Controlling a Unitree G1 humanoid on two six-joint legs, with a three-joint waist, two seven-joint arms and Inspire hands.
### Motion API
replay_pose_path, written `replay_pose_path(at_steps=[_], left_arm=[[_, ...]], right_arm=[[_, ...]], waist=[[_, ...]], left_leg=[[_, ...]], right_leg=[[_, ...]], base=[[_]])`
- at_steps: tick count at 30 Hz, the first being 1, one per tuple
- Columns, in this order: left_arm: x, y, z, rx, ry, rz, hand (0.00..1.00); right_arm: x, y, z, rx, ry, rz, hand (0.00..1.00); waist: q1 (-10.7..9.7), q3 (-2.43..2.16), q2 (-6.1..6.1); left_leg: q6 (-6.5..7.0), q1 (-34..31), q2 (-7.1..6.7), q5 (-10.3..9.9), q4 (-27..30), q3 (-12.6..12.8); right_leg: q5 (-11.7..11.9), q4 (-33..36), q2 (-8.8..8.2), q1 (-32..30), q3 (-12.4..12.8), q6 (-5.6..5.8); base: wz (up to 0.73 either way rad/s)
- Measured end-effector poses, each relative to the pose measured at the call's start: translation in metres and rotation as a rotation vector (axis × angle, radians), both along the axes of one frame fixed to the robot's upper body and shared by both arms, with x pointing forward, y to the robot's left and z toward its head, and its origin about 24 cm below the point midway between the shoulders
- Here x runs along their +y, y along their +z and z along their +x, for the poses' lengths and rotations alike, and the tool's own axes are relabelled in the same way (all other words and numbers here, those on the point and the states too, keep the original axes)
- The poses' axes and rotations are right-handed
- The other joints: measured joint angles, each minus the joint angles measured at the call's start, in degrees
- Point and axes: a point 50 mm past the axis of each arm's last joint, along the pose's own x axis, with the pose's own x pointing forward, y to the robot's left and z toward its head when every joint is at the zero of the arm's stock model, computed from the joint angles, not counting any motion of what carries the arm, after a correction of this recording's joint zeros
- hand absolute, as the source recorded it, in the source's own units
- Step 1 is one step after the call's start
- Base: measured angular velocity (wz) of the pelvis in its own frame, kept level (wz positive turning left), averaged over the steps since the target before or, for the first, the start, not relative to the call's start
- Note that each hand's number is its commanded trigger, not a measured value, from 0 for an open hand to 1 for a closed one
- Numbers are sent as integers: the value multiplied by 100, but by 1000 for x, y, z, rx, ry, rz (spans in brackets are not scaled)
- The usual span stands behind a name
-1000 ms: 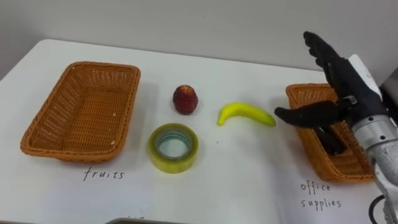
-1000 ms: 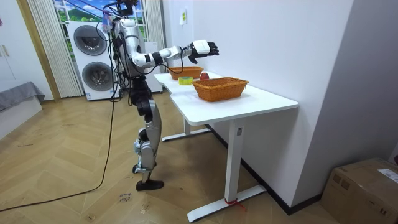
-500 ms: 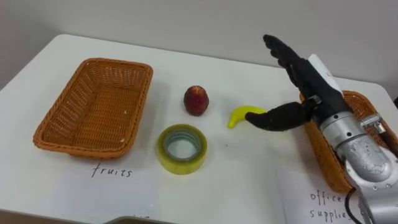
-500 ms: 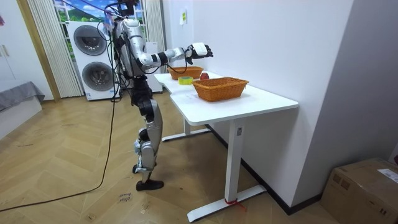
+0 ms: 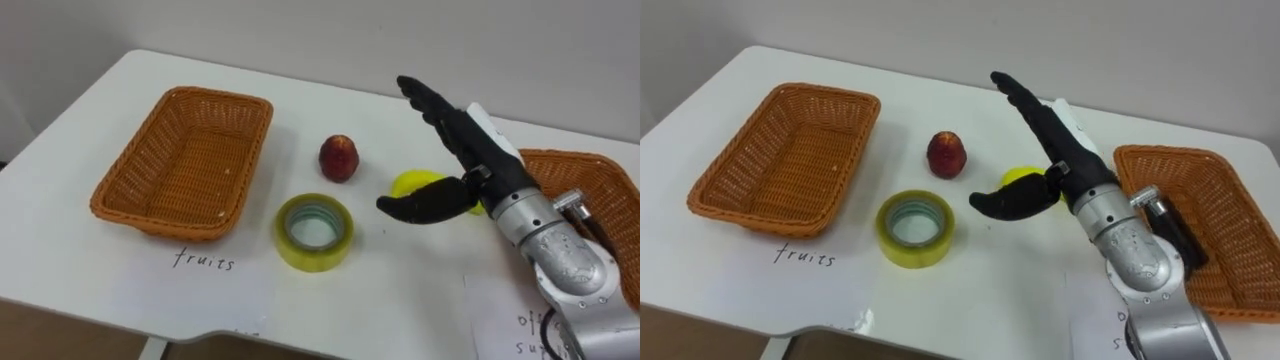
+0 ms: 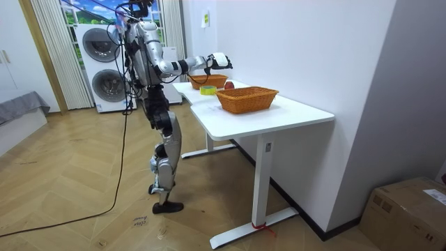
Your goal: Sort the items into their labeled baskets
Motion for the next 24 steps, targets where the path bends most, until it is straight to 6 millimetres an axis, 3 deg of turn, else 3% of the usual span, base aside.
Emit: replay_pose_path(at_steps=[16,24], left_arm=[[1,1,1,-6,-1,11,0],[2,1,1,0,3,20,0]], right_arm=[[1,-25,0,109,-8,-18,0],[12,-31,6,124,13,-40,0]], waist=[[193,9,24],[287,29,-58]], left_leg=[[40,-58,-68,30,-13,-186],[56,-89,-101,39,-27,-238]], right_leg=[[-21,6,-50,21,-153,34],[-36,7,-81,15,-203,59]], base=[[6],[4]])
